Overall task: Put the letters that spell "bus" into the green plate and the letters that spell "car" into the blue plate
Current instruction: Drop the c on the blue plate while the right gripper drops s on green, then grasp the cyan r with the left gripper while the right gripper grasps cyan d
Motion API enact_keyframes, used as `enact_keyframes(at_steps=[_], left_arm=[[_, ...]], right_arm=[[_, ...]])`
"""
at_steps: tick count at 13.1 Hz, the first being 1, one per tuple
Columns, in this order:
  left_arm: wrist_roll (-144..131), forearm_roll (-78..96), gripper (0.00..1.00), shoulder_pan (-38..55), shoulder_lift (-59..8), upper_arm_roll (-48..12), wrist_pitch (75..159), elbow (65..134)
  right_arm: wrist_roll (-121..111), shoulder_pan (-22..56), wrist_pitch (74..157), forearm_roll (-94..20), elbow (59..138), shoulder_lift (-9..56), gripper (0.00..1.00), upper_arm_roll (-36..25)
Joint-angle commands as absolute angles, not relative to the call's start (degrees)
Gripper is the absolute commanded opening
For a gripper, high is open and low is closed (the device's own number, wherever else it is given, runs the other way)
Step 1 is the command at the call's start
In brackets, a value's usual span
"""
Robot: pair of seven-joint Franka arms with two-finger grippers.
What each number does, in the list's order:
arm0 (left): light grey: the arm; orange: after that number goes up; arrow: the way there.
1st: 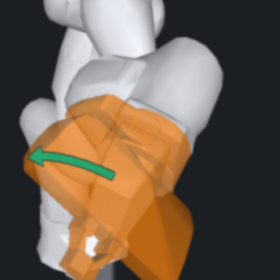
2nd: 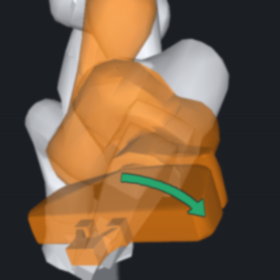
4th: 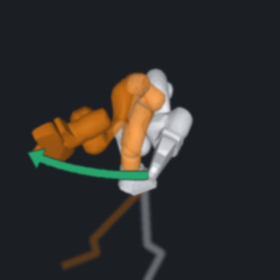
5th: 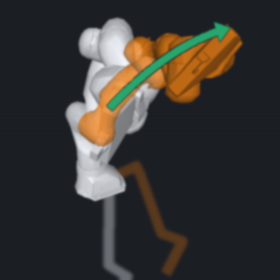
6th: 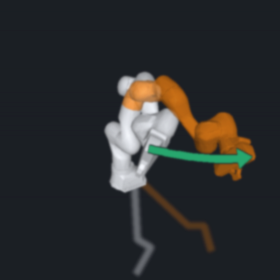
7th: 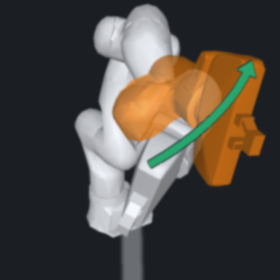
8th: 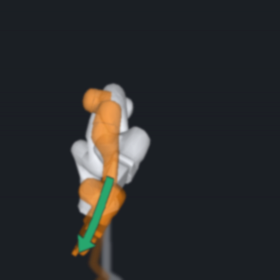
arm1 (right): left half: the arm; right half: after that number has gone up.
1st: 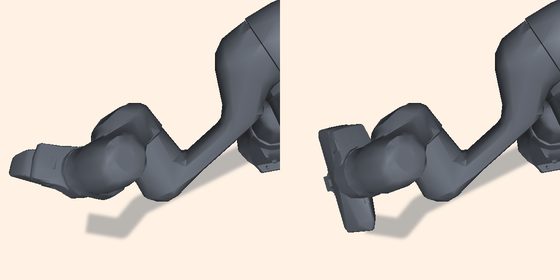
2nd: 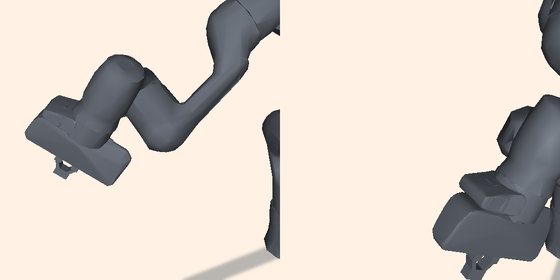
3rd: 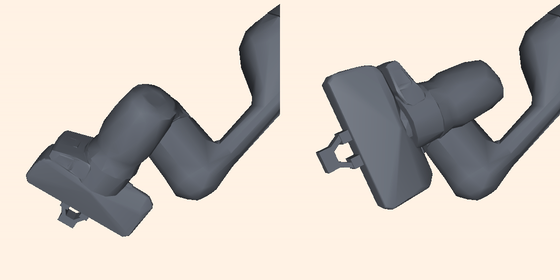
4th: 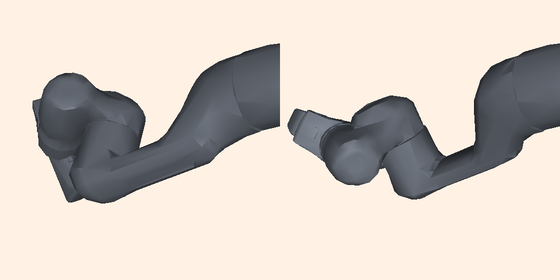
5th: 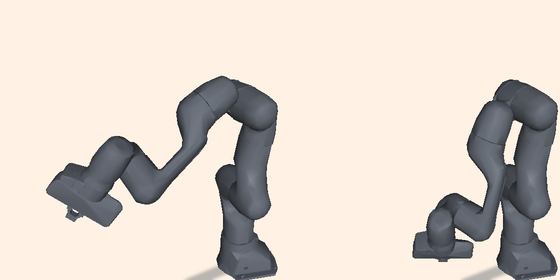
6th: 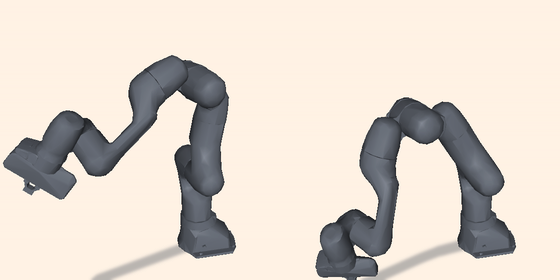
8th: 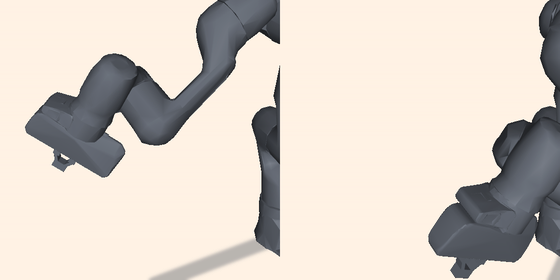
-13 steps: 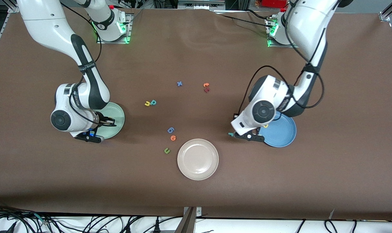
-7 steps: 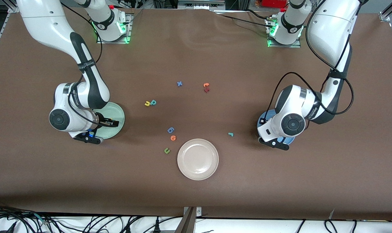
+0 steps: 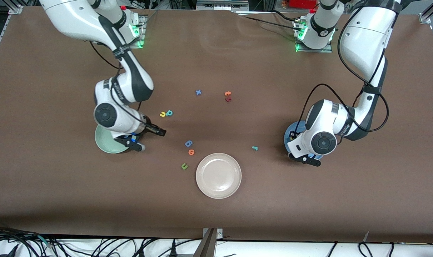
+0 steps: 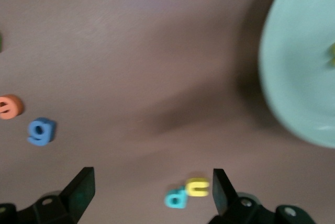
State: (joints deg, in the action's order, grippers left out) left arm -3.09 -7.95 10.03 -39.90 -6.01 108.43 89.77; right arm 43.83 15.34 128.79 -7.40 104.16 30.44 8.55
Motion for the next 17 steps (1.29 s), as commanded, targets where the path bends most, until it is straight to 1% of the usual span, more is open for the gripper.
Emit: enact_keyframes(at_steps=[1, 3, 4, 6, 8, 9, 13, 14, 15, 17], left_arm=[[-2.4, -8.4, 1.00, 10.1, -39.3, -8.5, 108.5, 88.8], [-2.5, -6.7, 1.00, 10.7, -40.2, -11.1, 111.4, 86.7], [-2.5, -6.4, 1.00, 11.6, -40.7, -11.2, 115.6, 86.5], [-2.5, -6.4, 1.00, 13.1, -42.3, -11.2, 125.0, 86.6], [-2.5, -6.3, 1.00, 13.6, -44.1, -11.2, 131.0, 86.6], [-2.5, -6.4, 1.00, 14.4, -44.8, -11.2, 132.6, 86.6], [-3.0, -7.4, 1.00, 17.6, -45.9, -11.1, 133.1, 86.6], [-3.3, -7.1, 1.00, 19.1, -45.9, -11.1, 133.0, 86.6], [-3.4, -7.3, 1.00, 20.6, -46.1, -10.7, 133.0, 86.9], [-3.1, -7.5, 0.99, 20.8, -46.7, -10.5, 133.0, 87.4]], right_arm=[[45.9, 15.5, 139.5, -3.0, 114.0, 26.7, 0.99, 9.2], [46.0, 16.1, 147.4, 2.0, 120.8, 24.4, 0.99, 9.2], [46.5, 16.7, 150.8, 1.9, 123.8, 23.2, 0.99, 9.2], [52.5, 17.2, 152.3, 1.8, 126.6, 22.1, 0.99, 9.5], [62.6, 17.4, 152.1, 1.8, 126.6, 22.1, 0.99, 12.3], [65.5, 17.5, 151.8, 1.8, 126.4, 22.2, 0.99, 12.5], [70.8, 17.5, 152.0, 1.6, 126.2, 24.4, 0.99, 12.7], [71.0, 17.5, 152.1, 1.1, 126.2, 25.0, 0.98, 12.8], [73.4, 17.5, 152.3, 1.1, 126.2, 25.3, 0.94, 12.8], [77.5, 17.5, 152.4, 1.1, 125.8, 25.9, 0.90, 14.1]])
